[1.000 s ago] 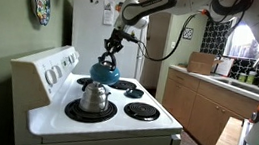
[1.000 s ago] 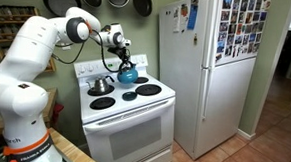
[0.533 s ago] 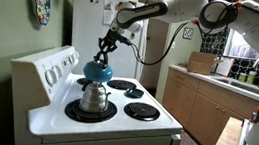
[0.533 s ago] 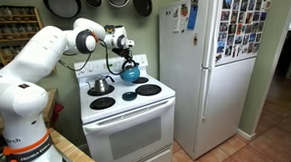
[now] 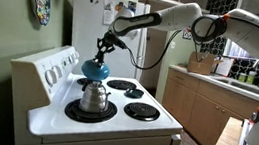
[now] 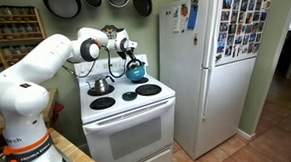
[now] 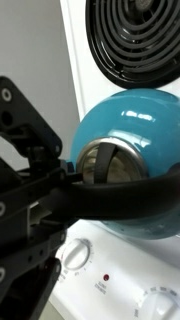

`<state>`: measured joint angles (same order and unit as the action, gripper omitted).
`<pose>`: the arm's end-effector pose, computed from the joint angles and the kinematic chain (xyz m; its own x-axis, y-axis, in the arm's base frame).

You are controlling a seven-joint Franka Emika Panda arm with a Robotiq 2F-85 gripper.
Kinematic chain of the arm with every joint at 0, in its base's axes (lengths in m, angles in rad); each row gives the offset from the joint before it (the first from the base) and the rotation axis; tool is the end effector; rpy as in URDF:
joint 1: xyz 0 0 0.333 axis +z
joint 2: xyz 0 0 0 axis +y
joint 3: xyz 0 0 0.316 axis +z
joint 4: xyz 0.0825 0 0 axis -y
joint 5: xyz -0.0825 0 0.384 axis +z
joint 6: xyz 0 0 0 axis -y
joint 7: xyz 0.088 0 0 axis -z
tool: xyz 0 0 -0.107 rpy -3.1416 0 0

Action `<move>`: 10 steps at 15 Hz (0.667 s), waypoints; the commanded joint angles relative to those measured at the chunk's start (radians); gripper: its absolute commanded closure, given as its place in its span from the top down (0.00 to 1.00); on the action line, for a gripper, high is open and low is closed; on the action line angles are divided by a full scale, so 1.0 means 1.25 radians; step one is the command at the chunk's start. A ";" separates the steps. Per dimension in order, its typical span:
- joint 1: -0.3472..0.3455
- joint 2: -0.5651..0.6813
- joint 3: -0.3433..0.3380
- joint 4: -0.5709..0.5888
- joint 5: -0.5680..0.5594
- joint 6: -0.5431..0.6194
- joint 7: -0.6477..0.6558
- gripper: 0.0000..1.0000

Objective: Move the blue kettle to the back right side of the stove

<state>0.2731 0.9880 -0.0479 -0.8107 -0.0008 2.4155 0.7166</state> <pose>0.8097 0.2065 0.3956 0.7523 -0.4689 0.4629 -0.3314 -0.8765 -0.3492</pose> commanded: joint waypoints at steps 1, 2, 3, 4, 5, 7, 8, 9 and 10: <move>0.020 0.055 -0.052 0.091 -0.016 0.028 0.119 0.09; 0.025 0.066 -0.067 0.098 -0.022 0.040 0.150 0.09; 0.029 0.076 -0.079 0.105 -0.025 0.054 0.181 0.09; 0.033 0.087 -0.095 0.113 -0.029 0.071 0.215 0.09; 0.036 0.096 -0.107 0.117 -0.029 0.087 0.249 0.09; 0.043 0.120 -0.133 0.131 -0.038 0.136 0.287 0.09; 0.044 0.127 -0.136 0.135 -0.036 0.153 0.289 0.09; 0.038 0.093 -0.108 0.068 -0.020 0.115 0.246 0.31; 0.040 0.102 -0.114 0.075 -0.020 0.131 0.256 0.31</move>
<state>0.3227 1.1156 -0.1909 -0.7160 -0.0264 2.5794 1.0372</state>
